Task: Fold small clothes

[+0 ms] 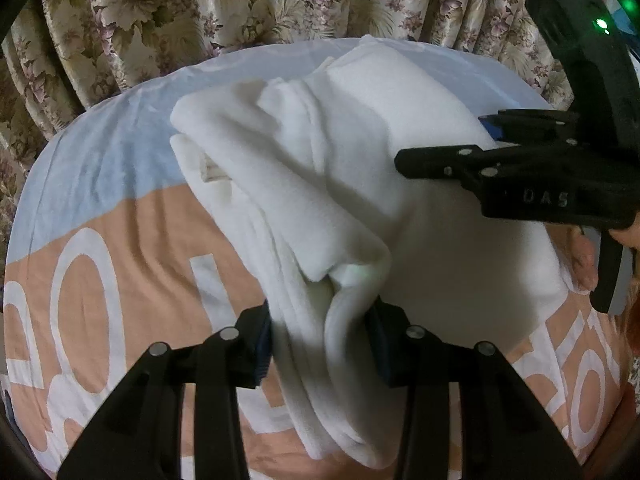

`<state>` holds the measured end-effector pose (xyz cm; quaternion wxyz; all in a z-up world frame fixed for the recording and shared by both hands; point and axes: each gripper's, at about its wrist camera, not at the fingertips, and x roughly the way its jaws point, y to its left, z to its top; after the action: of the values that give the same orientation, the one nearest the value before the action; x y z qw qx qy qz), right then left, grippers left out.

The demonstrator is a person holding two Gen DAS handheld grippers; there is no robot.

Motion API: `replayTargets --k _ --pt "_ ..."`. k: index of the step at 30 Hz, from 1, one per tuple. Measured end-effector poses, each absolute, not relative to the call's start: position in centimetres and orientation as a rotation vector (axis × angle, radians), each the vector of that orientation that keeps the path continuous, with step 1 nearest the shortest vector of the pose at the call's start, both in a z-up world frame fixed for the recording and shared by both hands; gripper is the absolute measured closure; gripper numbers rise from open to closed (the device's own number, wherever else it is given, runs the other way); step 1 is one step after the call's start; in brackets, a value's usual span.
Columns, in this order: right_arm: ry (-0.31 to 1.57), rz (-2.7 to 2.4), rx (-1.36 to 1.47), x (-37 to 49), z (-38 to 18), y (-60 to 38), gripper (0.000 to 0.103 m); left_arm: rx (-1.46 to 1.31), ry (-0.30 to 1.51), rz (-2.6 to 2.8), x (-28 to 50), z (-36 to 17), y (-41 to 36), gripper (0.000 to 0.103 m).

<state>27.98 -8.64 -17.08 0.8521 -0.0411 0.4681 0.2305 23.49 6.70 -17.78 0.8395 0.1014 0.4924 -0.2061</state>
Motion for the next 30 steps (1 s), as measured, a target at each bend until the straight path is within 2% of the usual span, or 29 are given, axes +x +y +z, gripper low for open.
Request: replayTargets --k 5,13,24,30 --pt "0.950 0.482 -0.132 27.5 -17.0 -8.2 0.060 0.200 1.038 -0.412 23.3 -17.7 6.7 0.064" --pt "0.914 0.477 -0.131 26.6 -16.4 -8.4 0.064 0.190 1.048 -0.357 23.3 -16.8 6.5 0.075" --pt "0.809 0.522 -0.122 23.7 -12.4 -10.6 0.066 0.205 1.000 -0.277 21.6 -13.2 4.8 0.079" --pt "0.740 0.534 -0.121 21.0 -9.7 -13.6 0.066 0.216 0.965 -0.260 18.9 -11.1 1.3 0.079"
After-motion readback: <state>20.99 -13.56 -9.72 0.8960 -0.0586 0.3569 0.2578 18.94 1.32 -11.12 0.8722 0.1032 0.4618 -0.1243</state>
